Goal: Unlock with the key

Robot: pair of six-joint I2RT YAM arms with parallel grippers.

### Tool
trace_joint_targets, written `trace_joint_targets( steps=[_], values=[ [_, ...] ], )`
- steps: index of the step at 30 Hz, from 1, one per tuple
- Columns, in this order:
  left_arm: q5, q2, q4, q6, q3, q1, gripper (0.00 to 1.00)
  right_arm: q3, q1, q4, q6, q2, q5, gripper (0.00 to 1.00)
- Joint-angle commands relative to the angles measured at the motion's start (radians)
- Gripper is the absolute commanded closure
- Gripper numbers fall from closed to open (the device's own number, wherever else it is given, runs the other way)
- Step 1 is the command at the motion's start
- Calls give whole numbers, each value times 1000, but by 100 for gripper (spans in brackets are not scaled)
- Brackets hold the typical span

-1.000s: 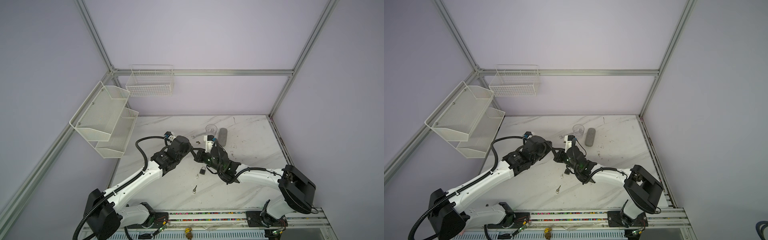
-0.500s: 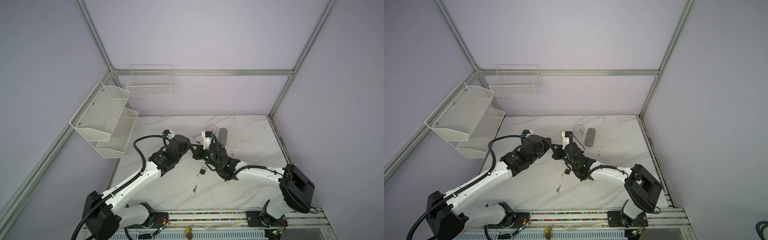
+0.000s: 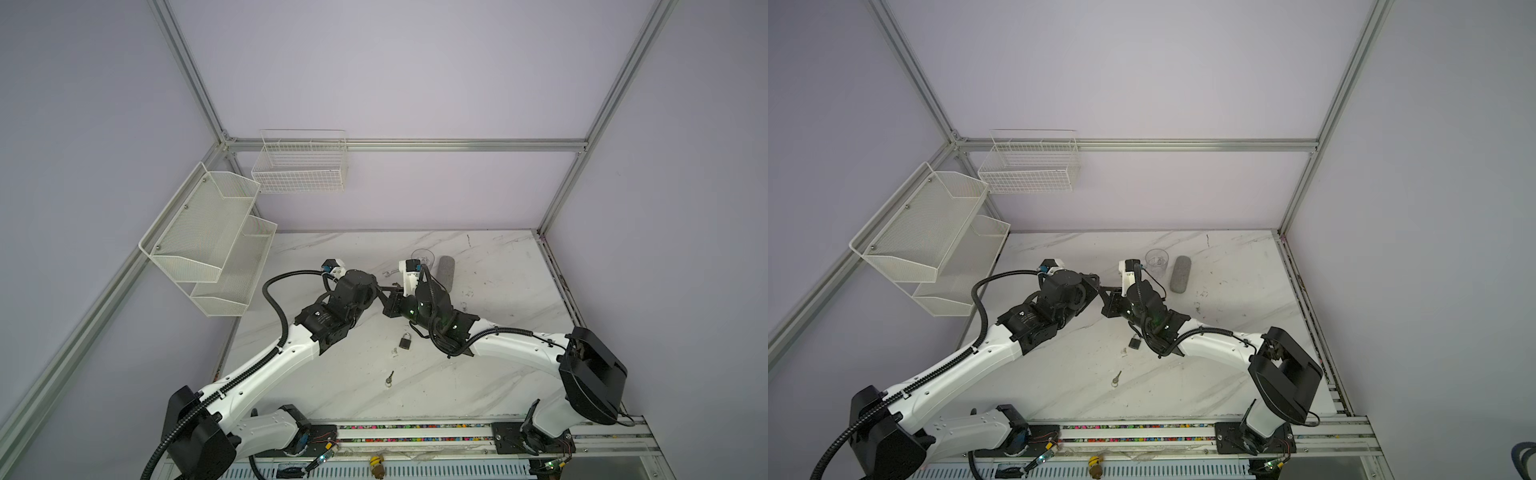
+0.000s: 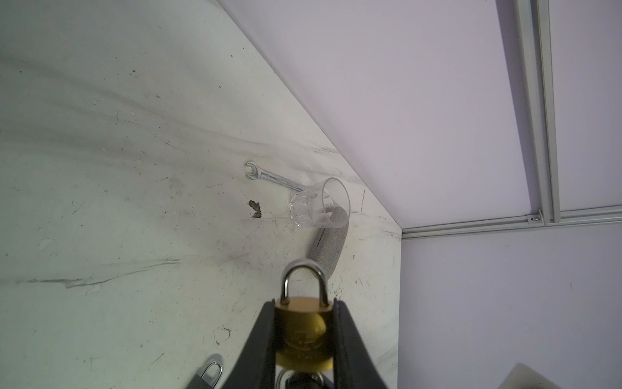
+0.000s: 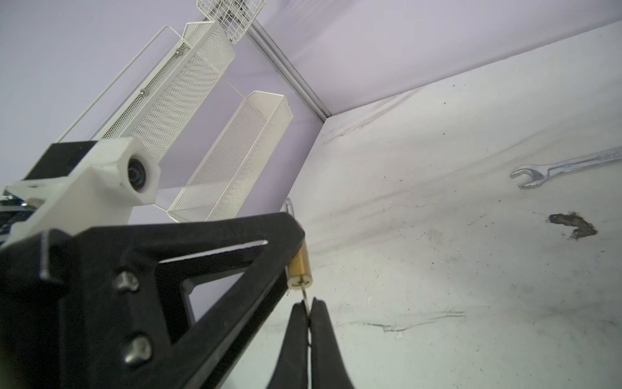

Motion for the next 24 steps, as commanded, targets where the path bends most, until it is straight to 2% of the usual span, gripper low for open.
trace_joint_targets(
  steps=[1,10,20,24],
  values=[
    [96,-41,78,27,-25,-36,100,15,-13,-42,-31,4,30,98],
    [39,-22,79,41,14,-3,100,-36,-12,-73,-47,-64,34,83],
    [40,-22,82,41,17,13,100,-99,-14,-19,-37,-164,2,66],
    [37,-30,81,38,11,14,100,-63,-22,-44,21,-133,-32,66]
  ],
)
